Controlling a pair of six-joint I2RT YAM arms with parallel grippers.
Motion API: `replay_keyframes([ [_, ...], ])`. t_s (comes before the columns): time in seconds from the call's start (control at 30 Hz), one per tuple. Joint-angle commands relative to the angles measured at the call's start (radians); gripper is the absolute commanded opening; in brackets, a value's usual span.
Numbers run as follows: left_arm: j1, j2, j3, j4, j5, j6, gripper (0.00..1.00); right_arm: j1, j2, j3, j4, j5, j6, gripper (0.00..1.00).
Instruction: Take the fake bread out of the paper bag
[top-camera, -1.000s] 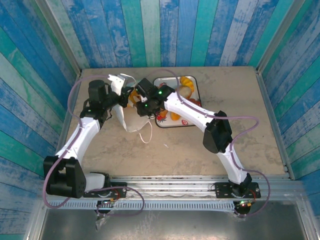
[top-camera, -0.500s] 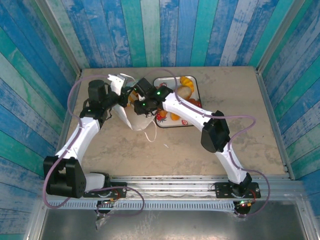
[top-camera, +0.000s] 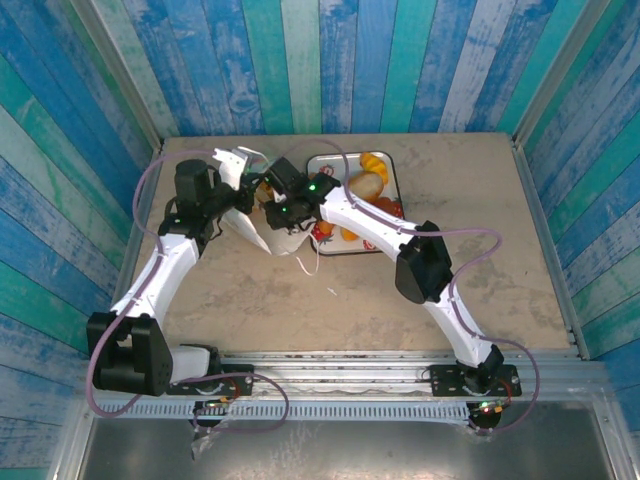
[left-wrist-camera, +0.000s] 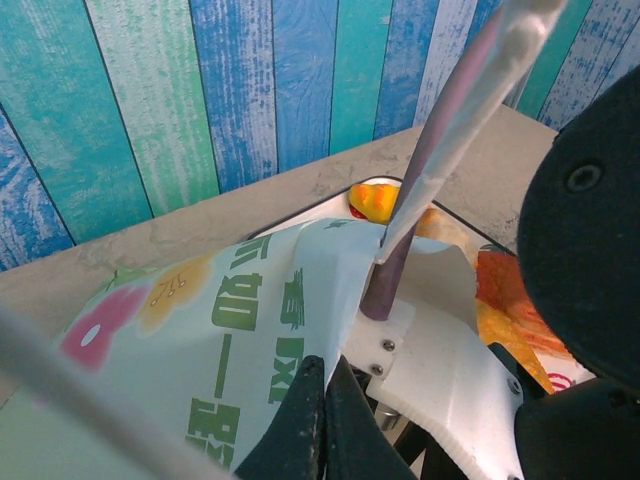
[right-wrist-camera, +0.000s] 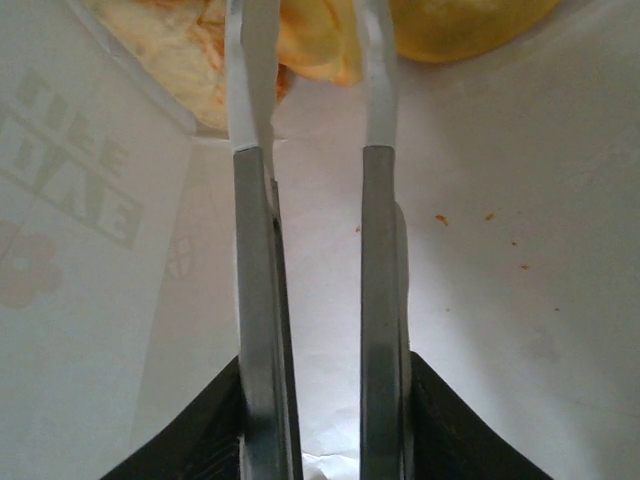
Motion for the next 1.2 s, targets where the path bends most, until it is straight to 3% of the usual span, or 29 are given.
replay_keyframes([
  [0.0,-0.013,-0.026,0.032,0.017,0.067,0.006,0.0,0.006,0.033,0.021,0.018,-0.022,-0.008,0.32],
  [0.63,-0.012,-0.025,0.009,0.046,-0.044,-0.016,0.0,0.008,-0.146,-0.126,0.069,-0.056,-0.016,0.01],
  [1.17,-0.012,-0.02,0.003,0.062,-0.171,-0.066,0.0,0.009,-0.332,-0.303,0.116,-0.029,-0.011,0.0],
])
